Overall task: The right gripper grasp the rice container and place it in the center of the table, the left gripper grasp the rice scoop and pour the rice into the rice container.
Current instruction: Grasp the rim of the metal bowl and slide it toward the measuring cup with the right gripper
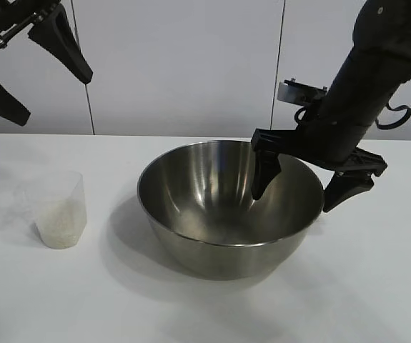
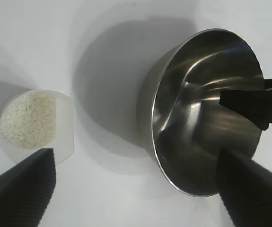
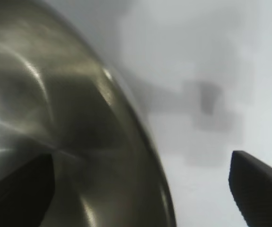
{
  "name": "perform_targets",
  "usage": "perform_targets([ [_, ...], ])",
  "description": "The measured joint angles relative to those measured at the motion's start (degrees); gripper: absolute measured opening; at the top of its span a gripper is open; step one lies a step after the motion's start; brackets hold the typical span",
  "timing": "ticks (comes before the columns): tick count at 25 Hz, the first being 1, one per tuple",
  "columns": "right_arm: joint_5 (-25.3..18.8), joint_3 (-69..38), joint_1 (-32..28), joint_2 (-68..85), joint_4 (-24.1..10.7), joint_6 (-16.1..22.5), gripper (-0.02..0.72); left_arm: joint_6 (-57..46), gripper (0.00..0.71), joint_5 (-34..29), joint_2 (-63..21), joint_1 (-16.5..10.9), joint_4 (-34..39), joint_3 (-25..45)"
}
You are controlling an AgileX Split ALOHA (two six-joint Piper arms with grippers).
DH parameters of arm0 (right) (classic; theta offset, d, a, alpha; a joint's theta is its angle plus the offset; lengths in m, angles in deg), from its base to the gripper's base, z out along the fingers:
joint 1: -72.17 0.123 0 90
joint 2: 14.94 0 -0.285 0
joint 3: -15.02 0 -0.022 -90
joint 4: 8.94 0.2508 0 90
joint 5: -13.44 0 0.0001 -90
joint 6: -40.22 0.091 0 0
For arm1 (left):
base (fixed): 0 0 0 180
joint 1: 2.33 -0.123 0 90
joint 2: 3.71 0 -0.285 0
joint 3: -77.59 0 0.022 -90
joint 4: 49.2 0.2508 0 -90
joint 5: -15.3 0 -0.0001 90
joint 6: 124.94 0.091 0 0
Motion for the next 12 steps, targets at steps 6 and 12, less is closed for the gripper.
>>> perform_targets([
  [6,0.54,0.04,0.0,-0.63,0.63,0.0,0.51,0.0,0.657,0.0,0.0,0.0,0.0,0.0],
  [12,0.45,0.3,0.0,-0.63,0.81,1.29,0.299,0.04,0.657,0.05,0.0,0.0,0.0,0.0],
])
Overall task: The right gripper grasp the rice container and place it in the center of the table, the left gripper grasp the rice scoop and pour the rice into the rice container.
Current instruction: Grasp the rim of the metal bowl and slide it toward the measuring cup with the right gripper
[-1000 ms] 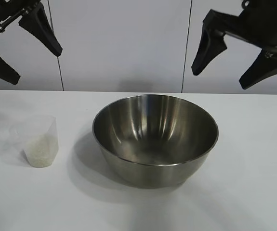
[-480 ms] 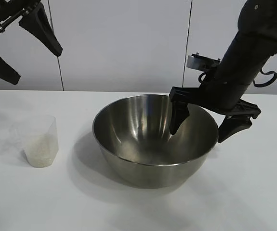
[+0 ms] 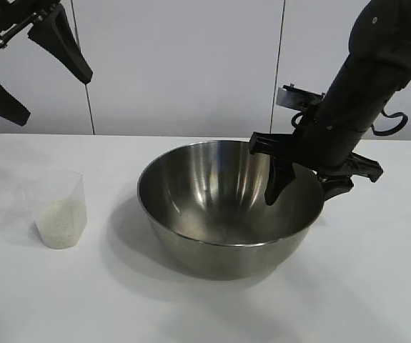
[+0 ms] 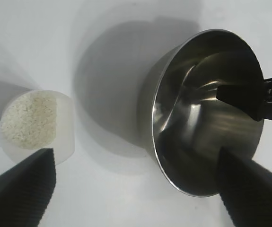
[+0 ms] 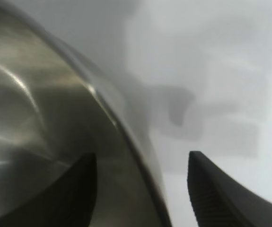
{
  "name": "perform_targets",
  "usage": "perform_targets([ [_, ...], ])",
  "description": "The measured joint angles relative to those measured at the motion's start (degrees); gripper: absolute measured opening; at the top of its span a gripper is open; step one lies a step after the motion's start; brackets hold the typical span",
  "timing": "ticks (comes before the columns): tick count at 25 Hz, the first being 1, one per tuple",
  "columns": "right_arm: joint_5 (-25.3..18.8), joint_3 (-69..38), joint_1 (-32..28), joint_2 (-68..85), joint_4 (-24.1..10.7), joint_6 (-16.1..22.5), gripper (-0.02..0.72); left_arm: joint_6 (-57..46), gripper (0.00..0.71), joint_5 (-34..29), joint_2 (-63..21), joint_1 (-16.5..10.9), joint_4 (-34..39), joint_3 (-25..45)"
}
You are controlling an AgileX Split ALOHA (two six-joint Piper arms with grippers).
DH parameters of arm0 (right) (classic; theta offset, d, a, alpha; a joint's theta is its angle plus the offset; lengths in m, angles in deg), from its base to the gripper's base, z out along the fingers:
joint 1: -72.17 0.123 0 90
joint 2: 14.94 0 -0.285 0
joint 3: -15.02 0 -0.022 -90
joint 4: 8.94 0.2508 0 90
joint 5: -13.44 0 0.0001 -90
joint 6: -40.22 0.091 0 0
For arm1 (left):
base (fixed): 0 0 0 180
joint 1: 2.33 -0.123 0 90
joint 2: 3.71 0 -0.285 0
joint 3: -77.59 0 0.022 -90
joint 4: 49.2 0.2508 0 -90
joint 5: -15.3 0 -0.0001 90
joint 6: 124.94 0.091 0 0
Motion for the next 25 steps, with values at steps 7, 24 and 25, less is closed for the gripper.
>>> perform_targets([
  [7,-1.27,0.0,0.0,0.0,0.0,0.21,0.031,0.0,0.657,0.0,0.0,0.0,0.0,0.0],
  [24,-6.73,0.06,-2.64,2.16,8.81,-5.65,0.01,0.0,0.657,0.0,0.0,0.0,0.0,0.0],
  [25,-7.37,0.06,-3.34,2.16,10.17,-6.87,0.01,0.0,0.657,0.0,0.0,0.0,0.0,0.0],
])
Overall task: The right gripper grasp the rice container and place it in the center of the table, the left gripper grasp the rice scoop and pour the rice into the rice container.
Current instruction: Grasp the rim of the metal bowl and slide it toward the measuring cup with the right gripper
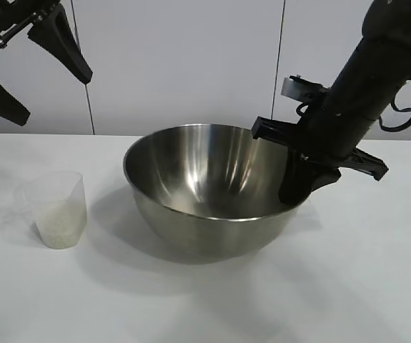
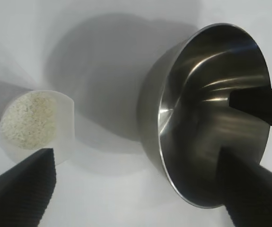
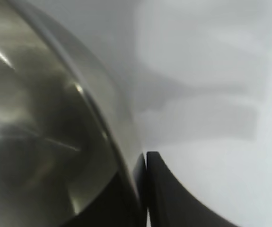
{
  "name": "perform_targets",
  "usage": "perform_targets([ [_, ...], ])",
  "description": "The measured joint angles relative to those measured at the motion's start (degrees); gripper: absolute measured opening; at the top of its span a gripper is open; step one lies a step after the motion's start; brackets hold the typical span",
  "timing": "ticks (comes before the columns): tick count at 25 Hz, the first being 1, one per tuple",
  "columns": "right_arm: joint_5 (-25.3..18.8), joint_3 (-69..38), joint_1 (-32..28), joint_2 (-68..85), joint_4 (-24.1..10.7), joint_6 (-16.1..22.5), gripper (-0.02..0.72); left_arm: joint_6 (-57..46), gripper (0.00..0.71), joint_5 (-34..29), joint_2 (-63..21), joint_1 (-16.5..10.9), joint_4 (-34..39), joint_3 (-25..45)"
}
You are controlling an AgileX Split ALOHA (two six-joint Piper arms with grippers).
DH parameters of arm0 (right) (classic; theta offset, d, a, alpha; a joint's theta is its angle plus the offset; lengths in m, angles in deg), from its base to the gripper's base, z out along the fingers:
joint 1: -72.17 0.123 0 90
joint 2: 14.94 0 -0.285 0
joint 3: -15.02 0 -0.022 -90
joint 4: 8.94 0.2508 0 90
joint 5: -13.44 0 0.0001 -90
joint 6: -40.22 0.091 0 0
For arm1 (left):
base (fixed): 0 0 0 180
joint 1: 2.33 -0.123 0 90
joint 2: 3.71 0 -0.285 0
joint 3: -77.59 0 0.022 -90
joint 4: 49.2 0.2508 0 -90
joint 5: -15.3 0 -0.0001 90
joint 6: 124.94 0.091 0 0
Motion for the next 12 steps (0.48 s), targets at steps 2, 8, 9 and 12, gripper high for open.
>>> perform_targets([
  [2,-0.6,0.0,-0.86,0.34,1.96,-2.22,0.01,0.0,0.657,0.0,0.0,0.0,0.0,0.0],
  [8,-0.54,0.0,1.14,1.74,2.91,-4.23,0.01,0.0,0.657,0.16,0.0,0.0,0.0,0.0],
  [9,-0.54,0.0,2.06,1.74,2.46,-4.3,0.01,0.0,0.657,0.16,0.0,0.0,0.0,0.0],
  [12,-0.54,0.0,5.24,1.74,0.71,-4.3,0.01,0.0,0.657,0.16,0.0,0.0,0.0,0.0],
])
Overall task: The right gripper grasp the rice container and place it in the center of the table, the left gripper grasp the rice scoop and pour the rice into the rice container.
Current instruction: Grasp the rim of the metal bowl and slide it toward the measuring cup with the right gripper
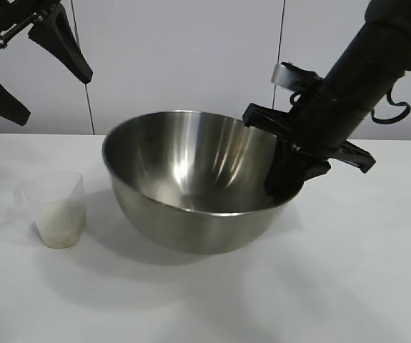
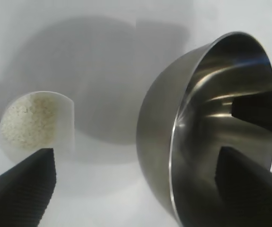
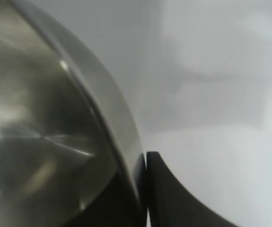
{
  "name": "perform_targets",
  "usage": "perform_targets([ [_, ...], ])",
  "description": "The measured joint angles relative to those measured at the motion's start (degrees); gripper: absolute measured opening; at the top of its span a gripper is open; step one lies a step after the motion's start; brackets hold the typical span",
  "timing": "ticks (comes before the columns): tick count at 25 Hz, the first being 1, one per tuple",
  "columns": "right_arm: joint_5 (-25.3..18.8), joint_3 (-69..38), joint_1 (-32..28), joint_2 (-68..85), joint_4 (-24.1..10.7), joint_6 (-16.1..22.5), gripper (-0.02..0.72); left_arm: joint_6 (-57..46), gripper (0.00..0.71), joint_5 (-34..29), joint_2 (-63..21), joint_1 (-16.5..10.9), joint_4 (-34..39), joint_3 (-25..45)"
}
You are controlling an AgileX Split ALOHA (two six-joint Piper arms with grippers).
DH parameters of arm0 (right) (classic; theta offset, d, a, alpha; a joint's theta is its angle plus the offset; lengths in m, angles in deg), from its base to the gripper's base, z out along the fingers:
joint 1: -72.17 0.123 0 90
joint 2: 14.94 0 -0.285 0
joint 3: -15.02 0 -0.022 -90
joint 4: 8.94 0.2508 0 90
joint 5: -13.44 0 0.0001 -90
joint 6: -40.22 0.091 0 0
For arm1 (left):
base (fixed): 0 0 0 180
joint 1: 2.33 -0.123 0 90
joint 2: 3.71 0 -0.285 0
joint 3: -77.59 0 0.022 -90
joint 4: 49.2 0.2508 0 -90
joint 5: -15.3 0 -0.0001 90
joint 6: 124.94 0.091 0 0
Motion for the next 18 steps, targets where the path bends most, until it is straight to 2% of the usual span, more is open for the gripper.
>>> perform_targets([
  [4,0.52,0.0,2.45,0.0,-3.45,1.64,0.01,0.0,0.657,0.0,0.0,0.0,0.0,0.0],
  [9,1.58,0.0,2.66,-1.48,-6.13,3.64,0.01,0.0,0.657,0.0,0.0,0.0,0.0,0.0],
  [18,2.15,0.0,2.66,-4.2,-6.9,4.12,0.011,0.0,0.657,0.02,0.0,0.0,0.0,0.0],
])
